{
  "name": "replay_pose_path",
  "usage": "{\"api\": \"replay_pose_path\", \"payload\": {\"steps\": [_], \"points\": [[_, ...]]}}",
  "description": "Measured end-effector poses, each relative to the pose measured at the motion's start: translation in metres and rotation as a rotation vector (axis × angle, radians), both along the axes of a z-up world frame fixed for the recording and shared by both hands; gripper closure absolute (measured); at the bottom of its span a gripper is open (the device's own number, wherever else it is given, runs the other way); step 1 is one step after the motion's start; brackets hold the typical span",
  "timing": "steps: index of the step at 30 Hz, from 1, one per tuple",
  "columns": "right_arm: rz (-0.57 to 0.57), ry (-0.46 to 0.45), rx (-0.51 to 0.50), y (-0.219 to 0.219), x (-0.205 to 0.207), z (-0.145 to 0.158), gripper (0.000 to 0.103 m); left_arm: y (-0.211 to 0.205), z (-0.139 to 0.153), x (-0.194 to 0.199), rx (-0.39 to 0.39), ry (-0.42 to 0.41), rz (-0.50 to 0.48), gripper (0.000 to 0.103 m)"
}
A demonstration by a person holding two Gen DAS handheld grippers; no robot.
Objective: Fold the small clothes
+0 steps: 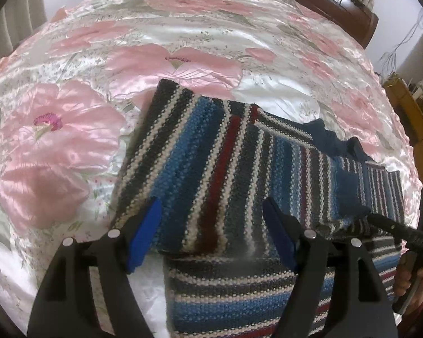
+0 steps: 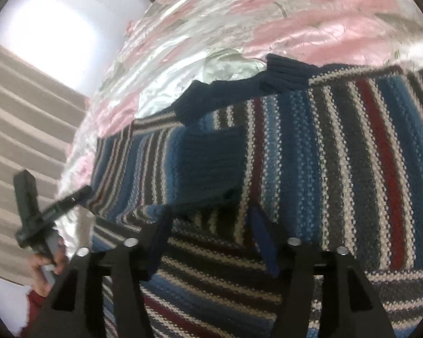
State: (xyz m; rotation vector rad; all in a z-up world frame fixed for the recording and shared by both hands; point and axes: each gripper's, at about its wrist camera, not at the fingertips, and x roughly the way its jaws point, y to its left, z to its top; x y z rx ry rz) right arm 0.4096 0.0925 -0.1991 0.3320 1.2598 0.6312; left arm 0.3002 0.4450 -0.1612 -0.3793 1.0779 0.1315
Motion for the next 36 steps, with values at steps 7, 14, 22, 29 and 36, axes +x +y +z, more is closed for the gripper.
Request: {"api": "replay_pose_path", "payload": {"steps": [7, 14, 22, 29, 36], "points": [[0.045, 0.069, -0.069, 0.040, 0.015, -0.016, 0.058, -0.001, 0.007, -0.008, 0.019, -0.026, 0.004, 0.028], [0.054, -0.035, -0.066, 0.045, 0.009, 0.012, 0.089, 0.012, 0.022, -0.019, 0.090, -0.054, 0.030, 0.026], [-0.050, -0.178, -0.163, -0.014, 0.020, 0.052, 0.089, 0.007, 0.020, -0.008, 0.125, -0.054, 0.024, 0.025], [-0.090, -0.115, -0.317, -0.037, 0.024, 0.019, 0.070, -0.026, 0.001, 0.009, 0.129, -0.017, -0.046, 0.025], [-0.064, -0.215, -0.247, -0.028, 0.017, 0.049, 0.069, -0.063, 0.007, 0.026, 0.069, -0.044, -0.168, 0.025]]}}
